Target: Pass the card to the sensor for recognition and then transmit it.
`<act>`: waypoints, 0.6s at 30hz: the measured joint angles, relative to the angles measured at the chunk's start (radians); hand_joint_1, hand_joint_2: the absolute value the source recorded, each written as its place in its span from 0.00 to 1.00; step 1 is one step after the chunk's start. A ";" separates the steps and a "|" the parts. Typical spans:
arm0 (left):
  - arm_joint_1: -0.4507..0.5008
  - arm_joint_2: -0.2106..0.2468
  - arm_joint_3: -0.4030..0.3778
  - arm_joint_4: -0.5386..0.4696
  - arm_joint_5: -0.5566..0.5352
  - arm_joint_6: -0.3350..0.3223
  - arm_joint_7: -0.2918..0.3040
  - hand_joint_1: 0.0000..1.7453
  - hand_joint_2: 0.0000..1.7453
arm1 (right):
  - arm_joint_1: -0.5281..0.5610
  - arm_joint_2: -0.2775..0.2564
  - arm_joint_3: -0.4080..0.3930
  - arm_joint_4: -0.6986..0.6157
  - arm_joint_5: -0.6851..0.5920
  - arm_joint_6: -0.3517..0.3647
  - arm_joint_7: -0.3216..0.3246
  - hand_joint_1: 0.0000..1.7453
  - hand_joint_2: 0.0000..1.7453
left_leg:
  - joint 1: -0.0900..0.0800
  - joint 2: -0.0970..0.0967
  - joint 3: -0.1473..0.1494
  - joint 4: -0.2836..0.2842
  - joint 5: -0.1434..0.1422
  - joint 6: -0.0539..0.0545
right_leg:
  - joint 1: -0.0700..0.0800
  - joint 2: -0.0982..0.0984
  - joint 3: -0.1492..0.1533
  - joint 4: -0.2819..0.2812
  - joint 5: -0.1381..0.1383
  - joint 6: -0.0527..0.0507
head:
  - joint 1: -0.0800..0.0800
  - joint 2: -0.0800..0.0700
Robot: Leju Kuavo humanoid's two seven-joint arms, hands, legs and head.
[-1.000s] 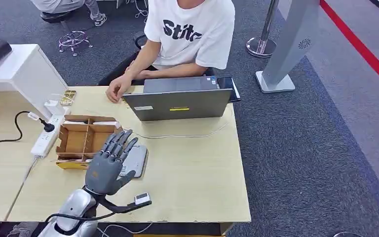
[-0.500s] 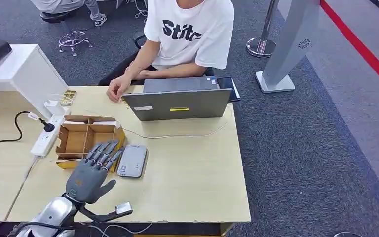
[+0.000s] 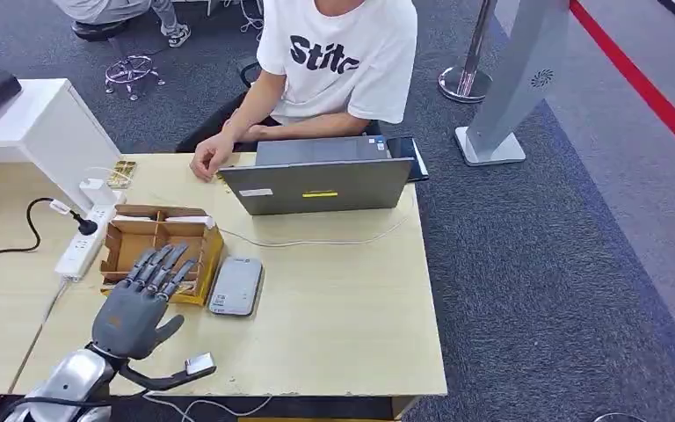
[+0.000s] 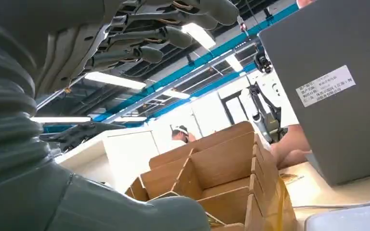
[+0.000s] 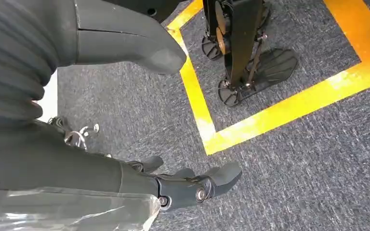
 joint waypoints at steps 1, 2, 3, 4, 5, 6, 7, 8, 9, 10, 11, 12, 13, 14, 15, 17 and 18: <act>0.000 -0.001 0.004 0.000 -0.002 -0.002 0.005 0.00 1.00 | 0.000 0.000 0.000 0.000 0.002 0.000 0.002 0.00 1.00 | 0.000 0.000 0.000 0.000 0.000 0.000 | 0.000 0.000 0.000 0.000 0.000 0.000 | 0.000 0.000; -0.001 -0.002 0.009 0.002 -0.003 -0.004 0.008 0.00 1.00 | 0.000 0.000 0.000 0.000 0.005 0.000 0.004 0.00 1.00 | 0.000 0.000 0.000 0.000 0.000 0.000 | 0.000 0.000 0.000 0.000 0.000 0.000 | 0.000 0.000; -0.001 -0.003 0.012 0.004 -0.003 -0.005 0.011 0.00 1.00 | 0.000 0.000 0.000 0.000 0.007 0.000 0.005 0.00 1.00 | 0.000 0.000 0.000 0.000 0.000 0.000 | 0.000 0.000 0.000 0.000 0.000 0.000 | 0.000 0.000; -0.001 -0.007 0.017 0.008 -0.006 -0.005 0.015 0.00 1.00 | 0.000 0.000 0.000 0.000 0.009 0.000 0.006 0.00 1.00 | 0.000 0.000 0.000 0.000 0.000 0.000 | 0.000 0.000 0.000 0.000 0.000 0.000 | 0.000 0.000; -0.003 -0.010 0.022 0.016 -0.006 -0.005 0.018 0.00 1.00 | 0.000 0.000 0.000 0.000 0.010 0.000 0.007 0.00 1.00 | 0.000 0.000 0.000 0.000 0.000 0.000 | 0.000 0.000 0.000 0.000 0.000 0.000 | 0.000 0.000; -0.005 -0.013 0.025 0.025 -0.006 -0.005 0.020 0.00 1.00 | 0.000 0.000 0.000 0.000 0.011 0.000 0.008 0.00 1.00 | 0.000 0.000 0.000 0.000 0.000 0.000 | 0.000 0.000 0.000 0.000 0.000 0.000 | 0.000 0.000; -0.007 -0.016 0.029 0.038 -0.008 -0.005 0.022 0.00 1.00 | 0.000 0.000 0.000 0.000 0.013 0.000 0.010 0.00 1.00 | 0.000 0.000 0.000 0.000 0.000 0.000 | 0.000 0.000 0.000 0.000 0.000 0.000 | 0.000 0.000; -0.008 -0.019 0.031 0.047 -0.008 -0.004 0.022 0.00 1.00 | 0.000 0.000 0.000 0.000 0.014 0.000 0.011 0.00 1.00 | 0.000 0.000 0.000 0.000 0.000 0.000 | 0.000 0.000 0.000 0.000 0.000 0.000 | 0.000 0.000; -0.010 -0.024 0.037 0.060 -0.008 -0.003 0.022 0.00 1.00 | 0.000 0.000 0.000 0.000 0.014 0.000 0.012 0.00 1.00 | 0.000 0.000 0.000 0.000 0.000 0.000 | 0.000 0.000 0.000 0.000 0.000 0.000 | 0.000 0.000; -0.012 -0.026 0.042 0.070 -0.007 -0.003 0.022 0.00 1.00 | 0.000 0.000 0.000 0.000 0.016 0.000 0.012 0.00 1.00 | 0.000 0.000 0.000 0.000 0.000 0.000 | 0.000 0.000 0.000 0.000 0.000 0.000 | 0.000 0.000; -0.014 -0.029 0.047 0.082 -0.006 -0.003 0.022 0.00 1.00 | 0.000 0.000 0.000 0.000 0.016 0.000 0.013 0.00 1.00 | 0.000 0.000 0.000 0.000 0.000 0.000 | 0.000 0.000 0.000 0.000 0.000 0.000 | 0.000 0.000; -0.015 -0.031 0.052 0.090 -0.005 -0.003 0.022 0.00 1.00 | 0.000 0.000 0.000 0.000 0.017 0.000 0.014 0.00 1.00 | 0.000 0.000 0.000 0.000 0.000 0.000 | 0.000 0.000 0.000 0.000 0.000 0.000 | 0.000 0.000; -0.016 -0.034 0.057 0.097 -0.005 -0.003 0.022 0.00 1.00 | 0.000 0.000 0.000 0.000 0.019 0.000 0.014 0.00 1.00 | 0.000 0.000 0.000 0.000 0.000 0.000 | 0.000 0.000 0.000 0.000 0.000 0.000 | 0.000 0.000; -0.018 -0.036 0.062 0.102 -0.005 -0.003 0.022 0.00 1.00 | 0.000 0.000 0.000 0.000 0.020 0.000 0.014 0.00 1.00 | 0.000 0.000 0.000 0.000 0.000 0.000 | 0.000 0.000 0.000 0.000 0.000 0.000 | 0.000 0.000; -0.019 -0.039 0.068 0.110 -0.004 -0.003 0.022 0.00 1.00 | 0.000 0.000 0.000 0.000 0.020 0.000 0.014 0.00 1.00 | 0.000 0.000 0.000 0.000 0.000 0.000 | 0.000 0.000 0.000 0.000 0.000 0.000 | 0.000 0.000; -0.020 -0.042 0.075 0.120 -0.004 -0.003 0.022 0.00 1.00 | 0.000 0.000 0.000 0.000 0.021 0.000 0.014 0.00 1.00 | 0.000 0.000 0.000 0.000 0.000 0.000 | 0.000 0.000 0.000 0.000 0.000 0.000 | 0.000 0.000; -0.020 -0.043 0.077 0.124 -0.004 -0.003 0.022 0.00 1.00 | 0.000 0.000 0.000 0.000 0.022 0.000 0.014 0.00 1.00 | 0.000 0.000 0.000 0.000 0.000 0.000 | 0.000 0.000 0.000 0.000 0.000 0.000 | 0.000 0.000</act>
